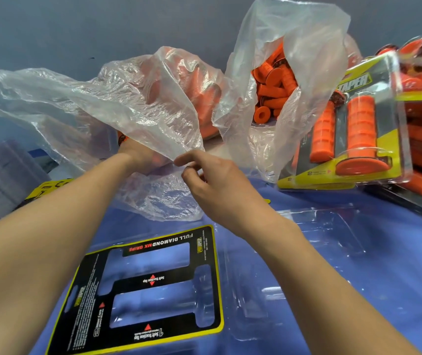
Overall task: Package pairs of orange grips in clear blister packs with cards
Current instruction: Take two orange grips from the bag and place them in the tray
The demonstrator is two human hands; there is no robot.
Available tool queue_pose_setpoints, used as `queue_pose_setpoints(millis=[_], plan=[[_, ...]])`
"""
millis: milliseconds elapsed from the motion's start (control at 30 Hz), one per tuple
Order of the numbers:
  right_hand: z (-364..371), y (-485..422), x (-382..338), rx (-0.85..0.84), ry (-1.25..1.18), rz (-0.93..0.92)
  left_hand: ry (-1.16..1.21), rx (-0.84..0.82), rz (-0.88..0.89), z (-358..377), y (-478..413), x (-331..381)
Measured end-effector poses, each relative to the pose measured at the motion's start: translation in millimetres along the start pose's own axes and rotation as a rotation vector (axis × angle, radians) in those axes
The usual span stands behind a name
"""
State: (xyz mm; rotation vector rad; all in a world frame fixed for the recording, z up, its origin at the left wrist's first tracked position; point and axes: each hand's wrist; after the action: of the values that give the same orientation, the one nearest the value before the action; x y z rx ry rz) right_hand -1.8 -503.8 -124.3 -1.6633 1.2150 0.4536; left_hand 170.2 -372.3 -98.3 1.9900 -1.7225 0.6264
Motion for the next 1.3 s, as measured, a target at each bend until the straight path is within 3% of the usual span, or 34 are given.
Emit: queue_pose_setpoints(millis=[100,233,333,433,733,900,1167,1233,1300], plan=[[2,-1,-6,-0.017,-0.001,-0.022,0.124,0.162,-0.082,-9,-11,-5],[3,2,-11,-0.035,0.011,-0.036,0.394,0.329,-0.056,-41,-16,-12],[4,5,-16,-0.059,0.03,-0.044,0.722,0.231,-0.018,-58,0,-4],[6,8,-22,-0.081,0.066,-0.059,0.906,0.179,0.034,-77,33,-4],[22,22,-40,0.032,0.11,-0.238,0.895,0.108,0.341,-98,165,-53],[24,33,-50,0.1,0.271,-0.344,1.034,-0.256,0.226,-88,178,-73],[24,49,-48,0.026,0.318,-0.327,1.356,-0.541,0.062,-67,170,-84],[26,50,-46,0.028,0.373,-0.328,1.289,-0.519,0.054,-65,168,-86],[29,51,-43,0.035,0.43,-0.321,1.082,-0.317,0.099,-62,165,-89]])
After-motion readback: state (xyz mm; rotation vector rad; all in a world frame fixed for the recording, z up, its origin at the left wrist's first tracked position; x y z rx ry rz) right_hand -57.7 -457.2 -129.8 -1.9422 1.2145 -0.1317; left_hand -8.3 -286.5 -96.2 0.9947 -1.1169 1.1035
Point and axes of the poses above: each hand's wrist, its own y-axis away from the middle knuckle, its own z-axis out of the palm, x = y × z, and after that the axes turned 9 degrees about -z, right-handed
